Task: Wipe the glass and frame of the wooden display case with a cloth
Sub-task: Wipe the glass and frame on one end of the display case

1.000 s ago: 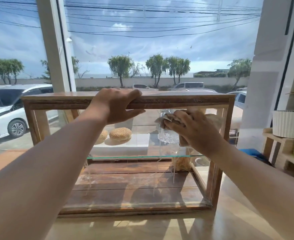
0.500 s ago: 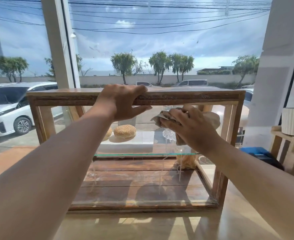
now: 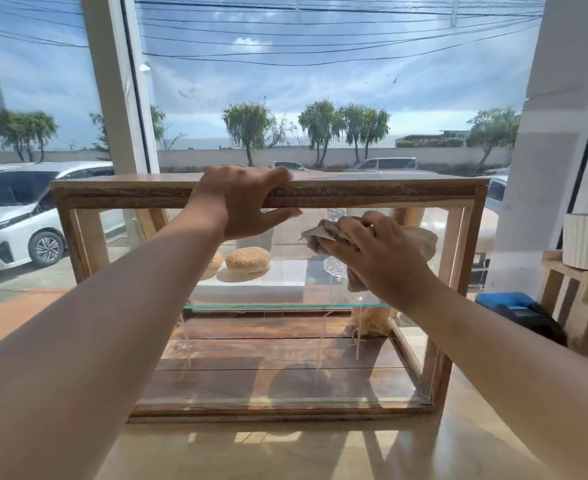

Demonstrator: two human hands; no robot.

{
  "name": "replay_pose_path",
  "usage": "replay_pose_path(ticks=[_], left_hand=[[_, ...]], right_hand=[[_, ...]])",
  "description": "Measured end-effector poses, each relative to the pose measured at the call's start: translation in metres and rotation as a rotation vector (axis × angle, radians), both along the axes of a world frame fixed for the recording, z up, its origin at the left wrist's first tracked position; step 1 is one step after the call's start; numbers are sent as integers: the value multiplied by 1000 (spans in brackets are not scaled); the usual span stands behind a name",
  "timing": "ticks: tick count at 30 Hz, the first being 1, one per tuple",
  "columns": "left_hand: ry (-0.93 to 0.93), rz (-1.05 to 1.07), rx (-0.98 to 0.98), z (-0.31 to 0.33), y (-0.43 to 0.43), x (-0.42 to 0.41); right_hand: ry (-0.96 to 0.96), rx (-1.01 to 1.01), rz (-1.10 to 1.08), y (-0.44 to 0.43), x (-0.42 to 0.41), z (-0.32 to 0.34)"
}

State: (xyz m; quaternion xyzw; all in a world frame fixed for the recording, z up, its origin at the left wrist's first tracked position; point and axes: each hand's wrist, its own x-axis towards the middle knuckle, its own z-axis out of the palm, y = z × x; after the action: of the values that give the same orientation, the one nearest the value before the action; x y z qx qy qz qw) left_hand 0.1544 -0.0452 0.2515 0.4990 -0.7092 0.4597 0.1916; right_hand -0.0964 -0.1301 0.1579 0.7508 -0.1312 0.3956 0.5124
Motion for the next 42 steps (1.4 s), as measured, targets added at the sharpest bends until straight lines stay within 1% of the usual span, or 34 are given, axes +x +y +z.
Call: replay_pose_path(ticks=[1, 4, 5, 6, 9, 11, 13, 15, 17, 20, 22, 23, 25, 27, 29, 32, 34, 37, 39, 40, 42], left_hand=[[6, 0, 2, 0, 0, 0], [8, 3, 10, 0, 0, -1], [7, 4, 12, 0, 0, -1], [7, 4, 13, 0, 0, -1], [10, 4, 6, -1, 1, -1], [2, 2, 8, -1, 1, -2], [3, 6, 14, 0, 2, -2], [10, 10, 26, 1, 2, -2], [15, 14, 34, 1, 2, -2], [14, 6, 27, 1, 3, -4], [8, 3, 25, 1, 3, -4], [6, 5, 23, 1, 3, -4], [4, 18, 20, 1, 4, -4], [5, 27, 24, 0, 4, -5], [16, 37, 33, 0, 4, -6], [32, 41, 42, 1, 5, -6], [33, 34, 42, 1, 5, -6], [37, 27, 42, 1, 5, -5], [38, 28, 37, 1, 5, -5], [37, 31, 33, 0, 4, -5], [29, 33, 27, 0, 4, -5]], right_hand=[[36, 16, 0, 1, 2, -7], [264, 37, -20, -1, -17, -26], [285, 36, -29, -2, -27, -27], [264, 39, -43, -4, -38, -26], [72, 67, -66, -9, -52, -9], [-55, 70, -32, -7, -37, 4], [-101, 56, 0, 0, -10, 5], [-35, 47, -5, 4, 10, -6], [47, 61, -3, 3, 12, -27], [171, 31, 2, -5, -19, -55], [238, 11, -30, -12, -48, -58], [224, 4, -54, -16, -60, -53], [117, 4, -81, -20, -71, -30], [-13, 11, -80, -19, -61, -4], [-84, 6, -49, -11, -37, 9], [-43, 3, -8, 2, -3, -7], [55, 22, -5, 4, 0, -31], [202, 24, -13, -6, -31, -58], [259, 33, -35, -15, -58, -56], [241, 40, -54, -19, -67, -49], [139, 51, -58, -25, -71, -27]])
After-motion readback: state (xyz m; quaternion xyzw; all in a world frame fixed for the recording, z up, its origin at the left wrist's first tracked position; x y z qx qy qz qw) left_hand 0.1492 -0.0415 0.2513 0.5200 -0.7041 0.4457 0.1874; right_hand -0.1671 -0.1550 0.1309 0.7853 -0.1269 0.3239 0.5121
